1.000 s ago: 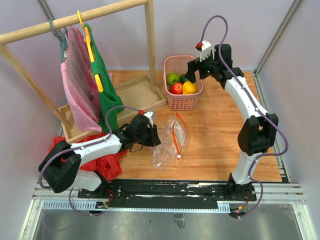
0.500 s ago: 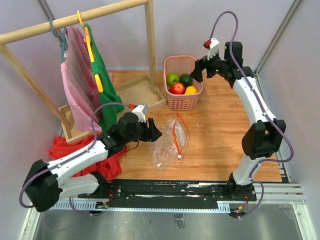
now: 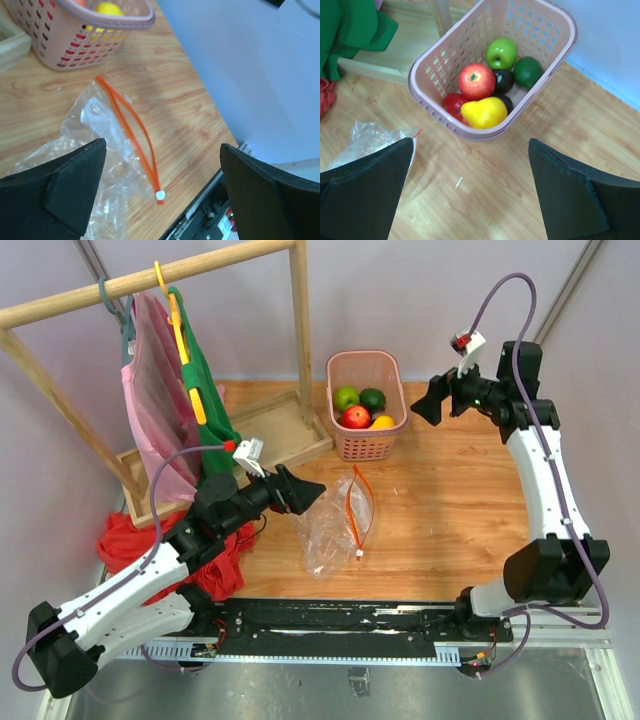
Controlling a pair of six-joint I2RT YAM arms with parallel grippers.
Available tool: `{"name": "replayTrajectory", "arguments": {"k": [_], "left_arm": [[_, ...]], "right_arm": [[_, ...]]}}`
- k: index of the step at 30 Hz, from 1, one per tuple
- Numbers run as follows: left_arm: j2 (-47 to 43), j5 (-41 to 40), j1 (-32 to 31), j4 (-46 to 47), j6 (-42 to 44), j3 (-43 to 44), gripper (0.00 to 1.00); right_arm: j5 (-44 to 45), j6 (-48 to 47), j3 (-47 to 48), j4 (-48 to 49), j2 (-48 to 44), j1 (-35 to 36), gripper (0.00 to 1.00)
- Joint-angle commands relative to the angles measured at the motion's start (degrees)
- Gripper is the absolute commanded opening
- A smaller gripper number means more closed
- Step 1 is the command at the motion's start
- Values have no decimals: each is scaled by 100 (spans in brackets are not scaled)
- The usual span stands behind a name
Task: Open the zip-top bag and remove the fake food
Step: Place the fake fruit in the bin, then reset both arms
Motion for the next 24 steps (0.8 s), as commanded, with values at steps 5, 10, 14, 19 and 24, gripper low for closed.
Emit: {"name": "replayTrajectory", "arguments": {"k": [5, 10, 14, 19, 24], "left_arm": [[-538, -56, 64, 346, -389, 202, 99], [-487, -90, 64, -450, -272, 950, 99], [-446, -54, 63, -1024, -17, 1555, 99], [-352, -176, 64, -1712, 237, 2312, 99], [-79, -239, 64, -2399, 564, 3176, 99]], "right_arm": [[62, -473, -686, -815, -961, -542, 98], [33, -704, -1068, -1120, -1558, -818, 98], [-32, -792, -1165, -1556, -1873, -1056, 98], [6, -693, -1014, -1968, -2111, -1242, 98], [173, -496, -815, -2055, -2428, -1281, 98]]}}
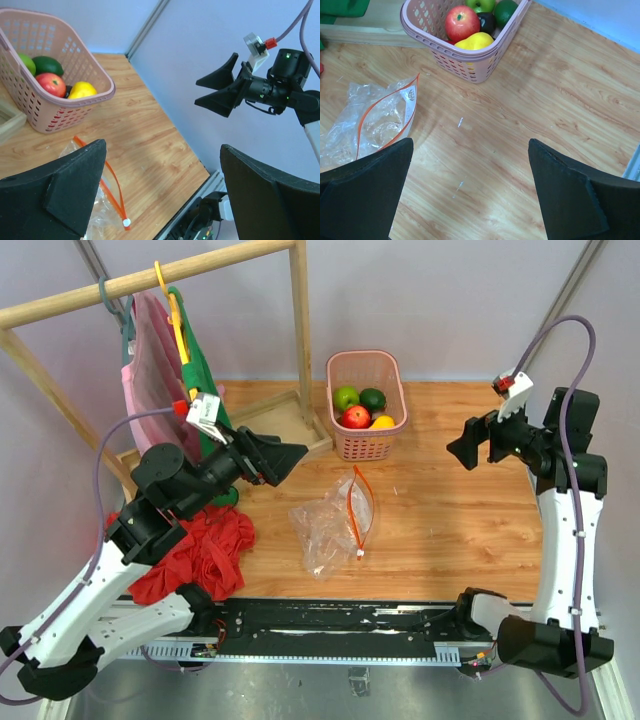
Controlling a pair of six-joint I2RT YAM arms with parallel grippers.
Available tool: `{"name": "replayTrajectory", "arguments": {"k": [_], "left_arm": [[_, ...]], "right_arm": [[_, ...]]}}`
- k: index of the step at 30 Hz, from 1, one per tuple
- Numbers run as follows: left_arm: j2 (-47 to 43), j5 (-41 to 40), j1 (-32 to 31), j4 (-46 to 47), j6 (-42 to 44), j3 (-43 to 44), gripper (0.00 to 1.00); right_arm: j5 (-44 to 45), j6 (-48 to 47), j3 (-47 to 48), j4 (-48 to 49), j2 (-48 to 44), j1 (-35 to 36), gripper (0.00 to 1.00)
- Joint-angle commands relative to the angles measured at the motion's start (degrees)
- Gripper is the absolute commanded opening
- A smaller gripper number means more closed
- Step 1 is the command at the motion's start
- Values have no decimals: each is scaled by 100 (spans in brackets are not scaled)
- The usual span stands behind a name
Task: Open the zip-top bag and remove the fake food
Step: Reset both arms
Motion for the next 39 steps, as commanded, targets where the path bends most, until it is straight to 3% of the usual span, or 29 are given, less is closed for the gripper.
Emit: {"name": "replayTrajectory", "arguments": {"k": [1, 10, 18, 26, 39], "left_arm": [[269, -123, 34, -890, 463, 792, 99], [737, -265, 34, -1674, 860, 2060, 99], [1082, -239, 34, -2102, 1006, 2886, 99], [1265, -234, 34, -2091, 1035, 3102, 99], [1585, -63, 34, -2125, 1054, 3282, 99]], "right_arm": [[193, 264, 338, -264, -353, -103, 98], [826, 1200, 1208, -488, -271, -100, 98], [1541, 1479, 2117, -1093, 70, -87, 98], [1659, 1597, 2372, -1495, 314, -86, 99], [1534, 1748, 2318, -1256, 434, -89, 98]]}}
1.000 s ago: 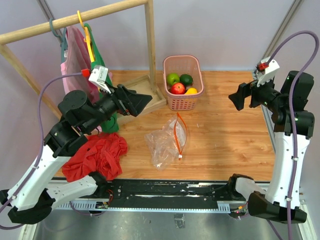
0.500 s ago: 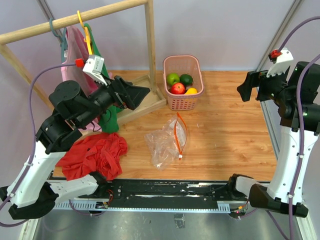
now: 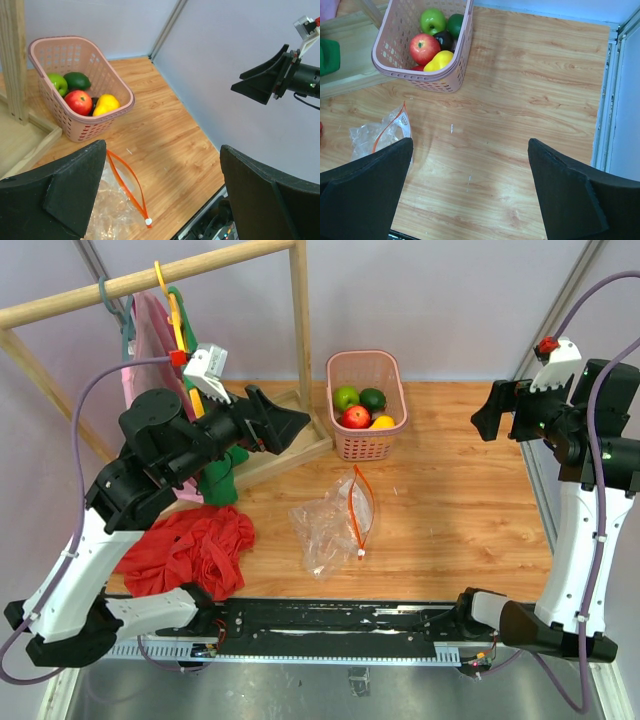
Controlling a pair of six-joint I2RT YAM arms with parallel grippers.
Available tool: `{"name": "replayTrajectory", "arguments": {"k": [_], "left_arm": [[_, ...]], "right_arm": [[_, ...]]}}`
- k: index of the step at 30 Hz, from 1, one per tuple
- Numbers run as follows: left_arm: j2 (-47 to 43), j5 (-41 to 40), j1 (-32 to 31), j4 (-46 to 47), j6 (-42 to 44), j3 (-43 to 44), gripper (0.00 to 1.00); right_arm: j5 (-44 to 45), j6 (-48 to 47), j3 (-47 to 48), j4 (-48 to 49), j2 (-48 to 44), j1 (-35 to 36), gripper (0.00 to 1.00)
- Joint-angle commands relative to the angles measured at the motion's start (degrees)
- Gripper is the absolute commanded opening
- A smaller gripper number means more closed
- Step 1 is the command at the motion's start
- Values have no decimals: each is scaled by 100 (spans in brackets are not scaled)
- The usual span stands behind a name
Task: Open the zip-top bag and remove the fake food
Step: Reset both arms
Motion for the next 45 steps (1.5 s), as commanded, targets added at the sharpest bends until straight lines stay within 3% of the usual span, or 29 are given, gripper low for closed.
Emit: {"name": "replayTrajectory", "arguments": {"k": [1, 45], "left_arm": [[94, 180, 34, 80, 122, 168, 99], [752, 575, 232, 245, 534, 347, 99]], "right_arm": [[4, 284, 67, 15, -7, -69, 98], [32, 57, -431, 141, -332, -68, 98]]}}
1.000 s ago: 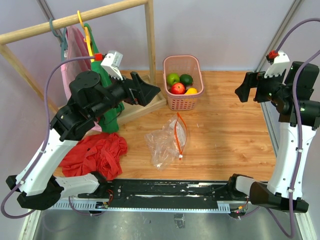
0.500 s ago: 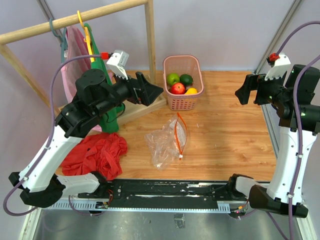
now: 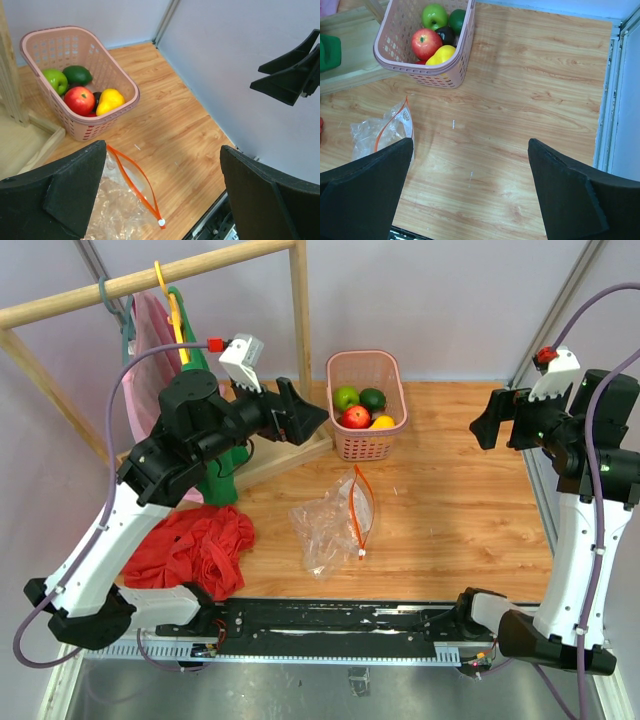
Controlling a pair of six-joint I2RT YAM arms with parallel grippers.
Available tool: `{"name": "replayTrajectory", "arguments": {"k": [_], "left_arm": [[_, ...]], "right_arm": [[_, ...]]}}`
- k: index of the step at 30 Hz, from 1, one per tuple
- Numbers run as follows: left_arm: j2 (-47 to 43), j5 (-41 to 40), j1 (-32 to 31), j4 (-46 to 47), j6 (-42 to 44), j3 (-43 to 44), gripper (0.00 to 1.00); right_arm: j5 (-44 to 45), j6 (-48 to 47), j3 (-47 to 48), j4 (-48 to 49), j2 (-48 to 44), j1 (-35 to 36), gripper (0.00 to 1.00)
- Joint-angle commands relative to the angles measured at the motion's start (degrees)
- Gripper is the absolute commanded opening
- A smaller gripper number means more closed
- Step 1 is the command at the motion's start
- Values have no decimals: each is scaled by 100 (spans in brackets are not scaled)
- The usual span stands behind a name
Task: Open the zip-top bag and remove the fake food
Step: Reset both arms
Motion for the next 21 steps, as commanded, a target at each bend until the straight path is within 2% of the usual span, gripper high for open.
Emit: {"name": "replayTrajectory", "arguments": {"k": [1, 21], "left_arm": [[53, 137, 89, 134, 213, 175, 99], [28, 221, 310, 155, 294, 10, 99]], "right_arm": [[55, 47, -174, 188, -35, -69, 98], [140, 73, -25, 289, 265, -74, 98]]}}
